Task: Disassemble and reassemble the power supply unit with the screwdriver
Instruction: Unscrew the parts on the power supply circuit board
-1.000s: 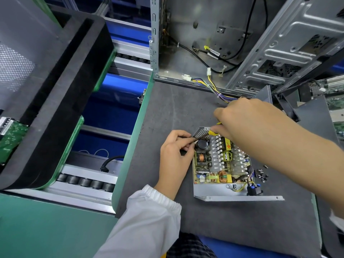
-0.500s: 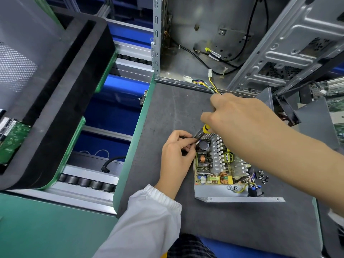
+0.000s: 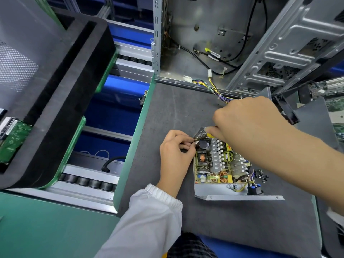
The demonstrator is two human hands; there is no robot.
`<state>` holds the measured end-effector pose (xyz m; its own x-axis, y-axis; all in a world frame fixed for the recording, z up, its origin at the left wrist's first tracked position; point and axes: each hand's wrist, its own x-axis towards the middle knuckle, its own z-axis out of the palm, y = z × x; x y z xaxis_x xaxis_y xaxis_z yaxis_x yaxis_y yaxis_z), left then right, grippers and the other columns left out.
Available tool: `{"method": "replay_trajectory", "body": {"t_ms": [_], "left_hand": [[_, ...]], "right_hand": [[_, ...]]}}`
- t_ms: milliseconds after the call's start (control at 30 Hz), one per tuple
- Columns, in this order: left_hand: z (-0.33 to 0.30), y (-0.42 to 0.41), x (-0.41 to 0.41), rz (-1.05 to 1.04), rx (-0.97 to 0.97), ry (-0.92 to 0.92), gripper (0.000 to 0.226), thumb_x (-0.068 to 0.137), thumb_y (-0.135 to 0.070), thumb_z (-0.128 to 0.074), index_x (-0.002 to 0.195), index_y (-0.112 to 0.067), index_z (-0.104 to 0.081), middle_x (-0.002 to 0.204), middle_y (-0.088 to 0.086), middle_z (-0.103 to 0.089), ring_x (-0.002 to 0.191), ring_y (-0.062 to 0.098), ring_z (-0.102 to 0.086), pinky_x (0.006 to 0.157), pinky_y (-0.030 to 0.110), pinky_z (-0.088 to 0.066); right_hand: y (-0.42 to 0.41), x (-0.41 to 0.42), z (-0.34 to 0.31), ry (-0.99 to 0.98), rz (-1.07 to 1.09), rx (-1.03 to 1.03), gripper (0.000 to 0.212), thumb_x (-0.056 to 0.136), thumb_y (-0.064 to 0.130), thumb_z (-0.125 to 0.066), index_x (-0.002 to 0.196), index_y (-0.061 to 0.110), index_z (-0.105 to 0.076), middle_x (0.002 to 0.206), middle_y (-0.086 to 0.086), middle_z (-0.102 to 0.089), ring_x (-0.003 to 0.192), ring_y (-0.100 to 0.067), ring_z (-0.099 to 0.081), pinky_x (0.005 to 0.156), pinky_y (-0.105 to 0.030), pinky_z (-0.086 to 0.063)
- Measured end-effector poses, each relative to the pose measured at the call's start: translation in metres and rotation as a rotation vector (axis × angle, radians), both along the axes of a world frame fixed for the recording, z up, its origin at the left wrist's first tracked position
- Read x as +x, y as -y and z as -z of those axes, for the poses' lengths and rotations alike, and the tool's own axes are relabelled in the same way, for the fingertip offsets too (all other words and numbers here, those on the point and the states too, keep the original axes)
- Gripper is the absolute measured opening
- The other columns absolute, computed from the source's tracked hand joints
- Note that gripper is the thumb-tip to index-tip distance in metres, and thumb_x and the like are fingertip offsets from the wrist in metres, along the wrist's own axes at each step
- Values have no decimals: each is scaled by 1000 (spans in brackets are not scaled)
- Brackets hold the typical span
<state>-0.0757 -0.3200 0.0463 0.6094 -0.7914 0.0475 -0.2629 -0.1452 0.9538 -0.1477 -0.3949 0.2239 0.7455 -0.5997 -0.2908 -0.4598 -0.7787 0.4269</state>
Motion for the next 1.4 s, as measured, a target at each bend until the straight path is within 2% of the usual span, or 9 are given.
{"method": "replay_trajectory", "body": {"t_ms": [200,367,467,600,800,933,1067,1233,1400], "left_hand": [[-2,2,-2,-21,20,-33,6,79,6,-74,80,0,-74,87,-4,-60,73,9,-62,67,14,-53],[-2,4,-3,-25,30,-29,7,79,7,-72,81,0,-75,90,1,-61,71,12,-63,67,15,-53],[-2,3,-3,-18,32,-13,7,80,6,-73,82,0,-75,92,1,-61,71,11,-63,68,14,-53],[-2,1,-3,-12,19,0,8,81,5,-73,85,-1,-76,92,0,-61,69,8,-61,69,13,-52],[-2,1,-4,-18,14,30,10,81,6,-73,87,-1,-76,93,1,-62,67,3,-59,69,7,-48],[-3,1,-5,-19,18,39,10,80,6,-73,87,-1,-76,94,3,-63,67,3,-59,69,7,-47],[-2,1,-4,-12,20,15,10,81,6,-72,86,-1,-76,95,4,-63,67,8,-60,71,11,-50],[-2,1,-3,-3,19,16,11,81,6,-71,87,-1,-77,96,3,-62,68,10,-61,73,15,-52],[-2,1,-3,5,27,6,13,81,7,-71,88,-2,-77,98,3,-63,69,12,-63,75,21,-55]], "right_hand": [[-3,0,3,-6,54,-49,52,97,39,-47,62,17,-17,60,-3,-29,75,-29,-59,48,-26,-26],[5,-10,7,-28,50,-5,38,96,38,-50,75,15,-29,62,0,-25,63,-25,-38,42,-27,-13],[12,-17,6,23,24,57,29,95,38,-49,91,21,-26,72,2,-39,64,-25,-42,43,-27,-18],[14,-16,4,66,27,93,21,96,43,-45,100,23,-46,78,0,-42,73,-28,-50,45,-28,-19],[18,-21,6,122,60,144,29,95,46,-45,97,18,-50,70,1,-33,71,-29,-45,53,-30,-27],[19,-20,6,131,33,157,27,95,45,-46,99,19,-53,83,-4,-50,82,-31,-58,53,-29,-27],[17,-19,6,121,6,143,26,95,46,-44,97,21,-50,78,0,-43,86,-31,-60,50,-30,-22],[18,-18,5,138,13,166,27,95,46,-44,99,21,-50,85,-3,-52,86,-31,-59,53,-30,-25],[13,-14,4,74,5,126,22,97,42,-44,99,20,-49,69,2,-31,72,-27,-46,44,-28,-17]]}}
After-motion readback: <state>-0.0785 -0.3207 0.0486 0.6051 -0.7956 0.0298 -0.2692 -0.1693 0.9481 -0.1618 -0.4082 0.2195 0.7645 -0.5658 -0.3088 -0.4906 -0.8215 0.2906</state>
